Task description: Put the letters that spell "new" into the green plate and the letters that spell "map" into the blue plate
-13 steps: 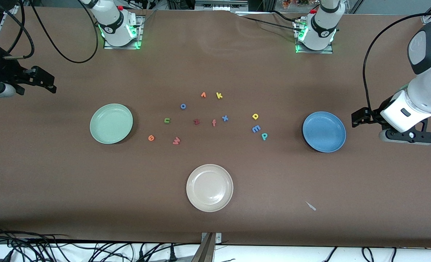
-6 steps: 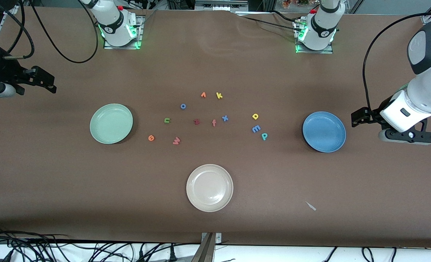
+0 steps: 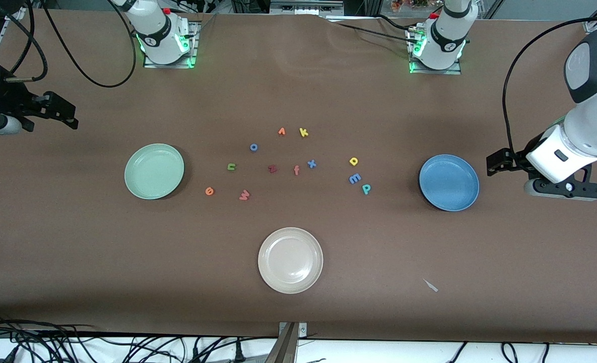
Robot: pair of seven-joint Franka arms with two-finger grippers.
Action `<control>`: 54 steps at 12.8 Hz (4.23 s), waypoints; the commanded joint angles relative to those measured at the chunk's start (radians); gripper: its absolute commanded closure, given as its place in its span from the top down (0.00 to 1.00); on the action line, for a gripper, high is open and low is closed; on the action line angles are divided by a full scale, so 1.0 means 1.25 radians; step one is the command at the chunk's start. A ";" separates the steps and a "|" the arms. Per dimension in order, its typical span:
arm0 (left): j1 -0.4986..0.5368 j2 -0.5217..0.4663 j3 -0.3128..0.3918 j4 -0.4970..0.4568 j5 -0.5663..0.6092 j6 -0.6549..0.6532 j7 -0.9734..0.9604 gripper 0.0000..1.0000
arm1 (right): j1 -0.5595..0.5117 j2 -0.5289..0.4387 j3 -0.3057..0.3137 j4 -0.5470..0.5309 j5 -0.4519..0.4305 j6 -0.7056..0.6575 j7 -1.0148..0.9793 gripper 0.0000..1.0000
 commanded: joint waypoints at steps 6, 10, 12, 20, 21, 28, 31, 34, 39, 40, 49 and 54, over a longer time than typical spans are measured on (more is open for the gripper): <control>-0.008 0.004 0.004 0.012 0.009 -0.014 0.016 1.00 | -0.006 -0.010 0.004 -0.012 0.009 -0.007 0.006 1.00; -0.009 0.006 0.005 0.012 0.009 -0.014 0.015 1.00 | -0.006 -0.010 0.004 -0.010 0.009 -0.007 0.007 1.00; -0.009 0.006 0.005 0.012 0.009 -0.014 0.015 1.00 | -0.006 -0.010 0.004 -0.010 0.009 -0.007 0.006 1.00; -0.009 0.007 0.004 0.012 0.008 -0.014 0.016 1.00 | 0.004 0.034 0.014 0.035 0.003 -0.006 0.002 1.00; -0.009 0.007 0.004 0.012 0.009 -0.014 0.016 1.00 | 0.012 0.035 0.016 0.030 0.004 -0.011 0.000 1.00; -0.009 0.008 0.004 0.012 0.009 -0.014 0.016 1.00 | 0.102 0.165 0.019 0.015 -0.065 0.006 0.078 1.00; -0.010 0.009 0.004 0.012 0.008 -0.014 0.016 1.00 | 0.158 0.197 0.023 -0.024 -0.066 0.069 0.360 1.00; -0.010 0.012 0.004 0.012 0.008 -0.014 0.016 1.00 | 0.217 0.235 0.023 -0.105 -0.068 0.269 0.646 1.00; -0.019 0.027 0.004 0.012 0.005 -0.014 0.010 1.00 | 0.259 0.398 0.021 -0.098 -0.071 0.412 0.845 0.95; -0.027 0.032 0.004 0.012 0.005 -0.014 0.009 1.00 | 0.261 0.415 0.021 -0.098 -0.072 0.436 0.869 0.91; -0.052 0.065 0.000 0.008 -0.001 -0.014 -0.003 1.00 | 0.291 0.535 0.016 -0.099 -0.193 0.530 1.049 0.52; -0.052 0.065 0.000 0.010 -0.001 -0.014 -0.001 1.00 | 0.298 0.531 0.018 -0.098 -0.191 0.528 1.071 0.08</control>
